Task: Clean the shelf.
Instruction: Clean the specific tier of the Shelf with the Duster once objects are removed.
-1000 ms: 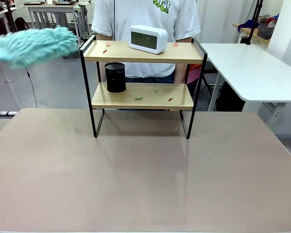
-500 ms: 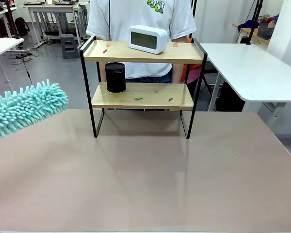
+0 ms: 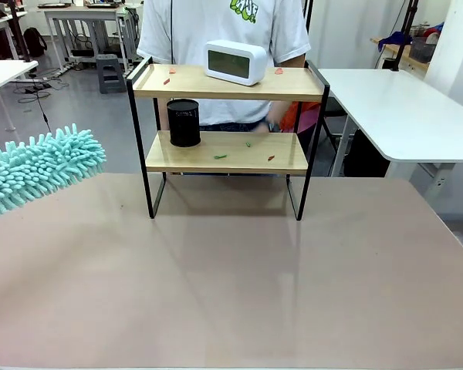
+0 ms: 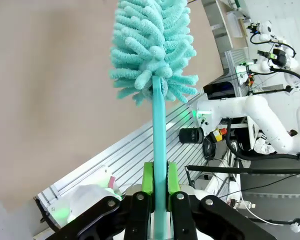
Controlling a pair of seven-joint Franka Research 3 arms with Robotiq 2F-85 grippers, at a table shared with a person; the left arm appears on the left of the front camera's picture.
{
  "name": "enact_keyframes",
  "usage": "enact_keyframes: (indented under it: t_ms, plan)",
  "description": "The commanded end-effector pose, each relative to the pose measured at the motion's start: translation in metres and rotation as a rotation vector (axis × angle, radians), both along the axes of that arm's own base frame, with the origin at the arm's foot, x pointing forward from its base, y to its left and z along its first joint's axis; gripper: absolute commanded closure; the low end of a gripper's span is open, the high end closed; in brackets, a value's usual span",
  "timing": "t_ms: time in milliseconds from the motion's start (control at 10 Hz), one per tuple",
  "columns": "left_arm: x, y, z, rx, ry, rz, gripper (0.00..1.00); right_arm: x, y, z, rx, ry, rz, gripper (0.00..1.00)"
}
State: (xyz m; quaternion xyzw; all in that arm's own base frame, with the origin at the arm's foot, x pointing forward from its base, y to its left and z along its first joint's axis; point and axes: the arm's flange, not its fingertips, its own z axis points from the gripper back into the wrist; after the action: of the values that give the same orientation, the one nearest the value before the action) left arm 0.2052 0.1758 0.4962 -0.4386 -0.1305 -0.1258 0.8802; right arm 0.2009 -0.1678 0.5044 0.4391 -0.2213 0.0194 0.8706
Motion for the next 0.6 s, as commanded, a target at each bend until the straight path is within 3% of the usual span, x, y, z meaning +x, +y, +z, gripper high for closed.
enact_keyframes:
  t_ms: [0, 500]
  plan:
    - [-0.0015, -0.0020, 0.0038, -0.012, 0.005, -0.002, 1.00, 0.0006, 0.0002, 0.0012, 0.012, -0.034, 0.010, 0.00]
    - [-0.0015, -0.0020, 0.0038, -0.012, 0.005, -0.002, 1.00, 0.0006, 0.0002, 0.0012, 0.012, -0.034, 0.010, 0.00]
